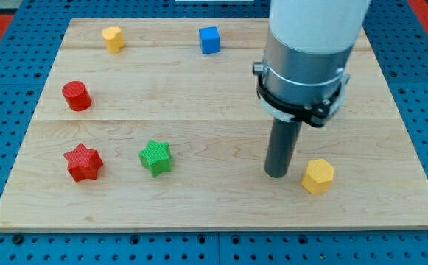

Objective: Move the red star to the left of the board

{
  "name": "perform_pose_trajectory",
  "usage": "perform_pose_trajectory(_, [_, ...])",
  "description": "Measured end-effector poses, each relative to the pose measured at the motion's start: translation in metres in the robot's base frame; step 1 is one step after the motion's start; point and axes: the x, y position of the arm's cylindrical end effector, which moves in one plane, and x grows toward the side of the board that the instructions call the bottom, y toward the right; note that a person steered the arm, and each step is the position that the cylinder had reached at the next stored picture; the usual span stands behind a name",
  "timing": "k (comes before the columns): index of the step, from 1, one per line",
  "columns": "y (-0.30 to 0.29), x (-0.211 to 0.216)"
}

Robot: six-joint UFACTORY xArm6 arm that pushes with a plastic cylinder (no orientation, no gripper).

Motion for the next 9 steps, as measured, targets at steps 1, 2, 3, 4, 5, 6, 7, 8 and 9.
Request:
perform_pose_trajectory(1, [0.028,0.003])
perform_pose_trajectory(2, [-0.003,0.003])
perform_pose_trajectory(3, [-0.072,0.009])
perform_pose_trajectory(4, [-0.146,0.016])
perform_pose_trajectory(5, [-0.226,0.014])
perform_pose_trajectory(6, [-0.265,-0.008])
perform_pose_trajectory(7, [-0.268,-0.033])
perform_pose_trajectory(8, [-0.274,-0.057])
perform_pose_trajectory(9, [-0.313,-0.059])
